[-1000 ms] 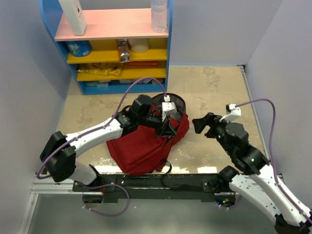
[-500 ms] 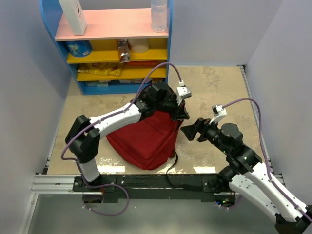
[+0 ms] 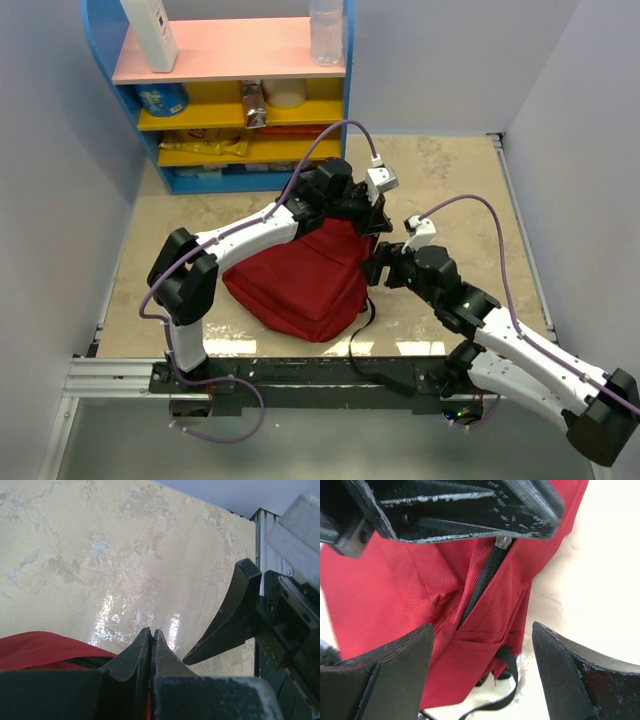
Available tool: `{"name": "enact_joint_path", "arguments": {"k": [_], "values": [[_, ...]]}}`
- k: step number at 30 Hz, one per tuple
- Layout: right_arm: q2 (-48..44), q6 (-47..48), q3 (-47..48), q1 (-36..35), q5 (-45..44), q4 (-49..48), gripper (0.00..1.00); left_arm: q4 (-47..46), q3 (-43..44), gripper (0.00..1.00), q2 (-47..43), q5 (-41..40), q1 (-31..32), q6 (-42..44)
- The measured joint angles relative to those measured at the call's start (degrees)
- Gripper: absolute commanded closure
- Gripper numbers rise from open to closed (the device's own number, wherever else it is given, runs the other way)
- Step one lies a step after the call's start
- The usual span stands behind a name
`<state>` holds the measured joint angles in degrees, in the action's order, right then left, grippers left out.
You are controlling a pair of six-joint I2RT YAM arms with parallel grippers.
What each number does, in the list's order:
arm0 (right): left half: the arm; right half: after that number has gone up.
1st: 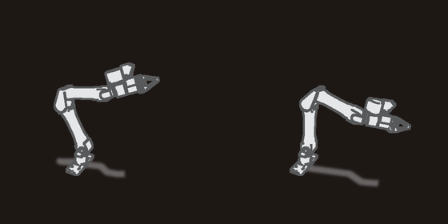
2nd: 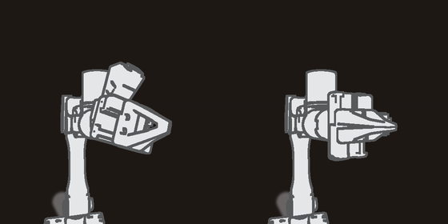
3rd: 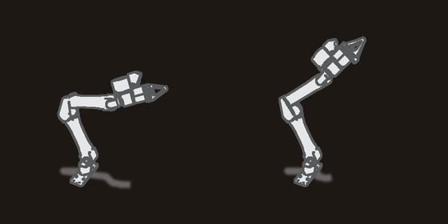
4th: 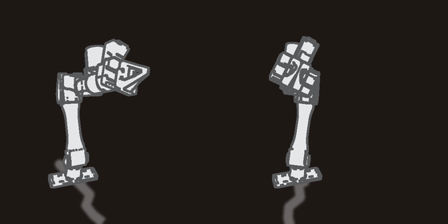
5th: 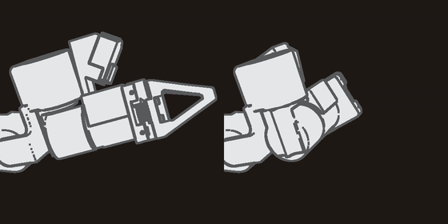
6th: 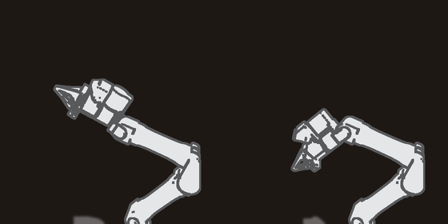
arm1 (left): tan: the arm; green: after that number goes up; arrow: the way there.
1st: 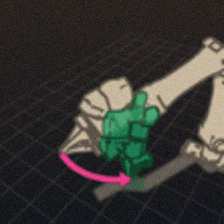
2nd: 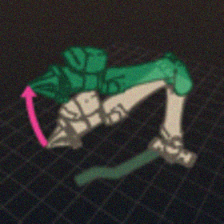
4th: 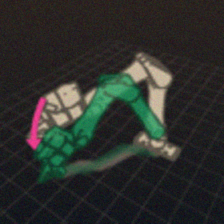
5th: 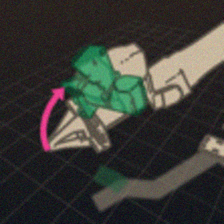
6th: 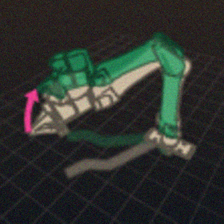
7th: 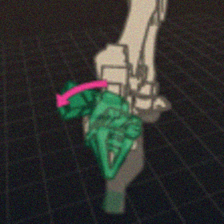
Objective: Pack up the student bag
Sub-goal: Zip the student bag at the center of the board.
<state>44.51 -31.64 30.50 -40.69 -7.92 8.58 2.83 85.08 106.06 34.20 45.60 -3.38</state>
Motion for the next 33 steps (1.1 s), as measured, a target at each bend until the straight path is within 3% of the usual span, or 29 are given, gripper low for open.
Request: {"name": "enact_joint_path", "arguments": {"k": [3, 6, 9, 10, 12, 16, 25, 31, 32, 33], "values": [[2.6, 0.5, -1.3, -2.8, -4.3, -5.3, 0.28, -0.2, 0.1, 1.00, 0.2, 0.0, 0.0, 0.0], [6.1, 0.9, -1.6, -4.6, -8.1, -10.5, 0.42, -0.2, 0.2, 1.00, 0.4, 0.0, 0.0, -0.3], [10.1, 0.7, -1.6, -5.0, -11.0, -15.0, 0.67, -0.4, 0.2, 1.00, 0.6, 0.0, 0.0, -0.6], [10.8, 0.5, -1.8, -5.0, -11.6, -16.0, 0.81, -0.4, 0.2, 1.00, 0.6, 0.0, 0.0, -0.6], [11.0, 0.1, -2.4, -5.0, -12.5, -17.3, 0.94, -0.4, 0.2, 1.00, 0.6, 0.0, 0.0, -0.6], [8.1, -0.9, -4.5, -5.5, -14.0, -16.7, 1.00, -1.0, -0.1, 1.00, 0.6, -0.1, -0.1, -0.6], [-8.2, -4.9, -11.3, -8.6, -13.7, -8.5, 1.00, -1.8, 1.5, 1.00, 1.6, -0.9, 0.3, -0.3], [-11.5, -8.6, -13.0, -11.6, -13.9, -5.6, 1.00, -1.5, 3.7, 1.00, 3.8, -2.5, 0.3, 1.5], [-11.4, -8.9, -13.0, -12.4, -14.3, -5.5, 0.98, -1.4, 4.0, 1.00, 4.2, -2.6, 0.3, 2.0], [-11.1, -9.0, -12.9, -13.2, -14.7, -5.4, 0.88, -1.2, 4.5, 1.00, 4.7, -2.9, 0.3, 2.7]]}}
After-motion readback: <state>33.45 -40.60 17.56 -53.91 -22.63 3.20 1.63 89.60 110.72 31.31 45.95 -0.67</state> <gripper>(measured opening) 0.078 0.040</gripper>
